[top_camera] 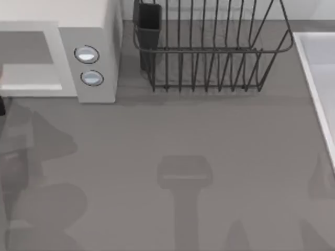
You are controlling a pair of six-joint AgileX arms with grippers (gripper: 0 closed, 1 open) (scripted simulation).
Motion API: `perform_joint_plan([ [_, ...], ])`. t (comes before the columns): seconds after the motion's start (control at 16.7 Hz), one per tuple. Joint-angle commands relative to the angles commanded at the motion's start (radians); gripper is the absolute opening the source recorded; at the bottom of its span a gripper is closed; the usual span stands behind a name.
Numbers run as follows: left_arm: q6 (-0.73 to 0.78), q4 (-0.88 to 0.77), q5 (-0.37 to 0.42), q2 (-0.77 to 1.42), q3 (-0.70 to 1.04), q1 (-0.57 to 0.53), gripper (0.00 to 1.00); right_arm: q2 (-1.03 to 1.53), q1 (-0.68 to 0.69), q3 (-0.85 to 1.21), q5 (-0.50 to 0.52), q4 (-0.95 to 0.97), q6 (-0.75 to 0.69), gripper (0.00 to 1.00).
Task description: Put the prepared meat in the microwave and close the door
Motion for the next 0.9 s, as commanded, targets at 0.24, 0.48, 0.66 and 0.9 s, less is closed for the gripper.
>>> perform_joint_plan([
  [0.24, 0.007, 0.017, 0.014, -0.009, -0.128, 0.017, 1.0, 0.0, 0.0, 0.0, 0.0, 0.0, 0.0, 1.0],
  [0.48, 0.009, -0.006, 0.019, 0.019, -0.184, 0.022, 1.0, 0.0, 0.0, 0.0, 0.0, 0.0, 0.0, 1.0],
  [0.66, 0.009, -0.006, 0.019, 0.019, -0.184, 0.022, 1.0, 0.0, 0.0, 0.0, 0.0, 0.0, 0.0, 1.0],
  [0.9, 0.009, 0.008, 0.019, -0.007, -0.161, 0.015, 1.0, 0.0, 0.0, 0.0, 0.0, 0.0, 0.0, 1.0],
])
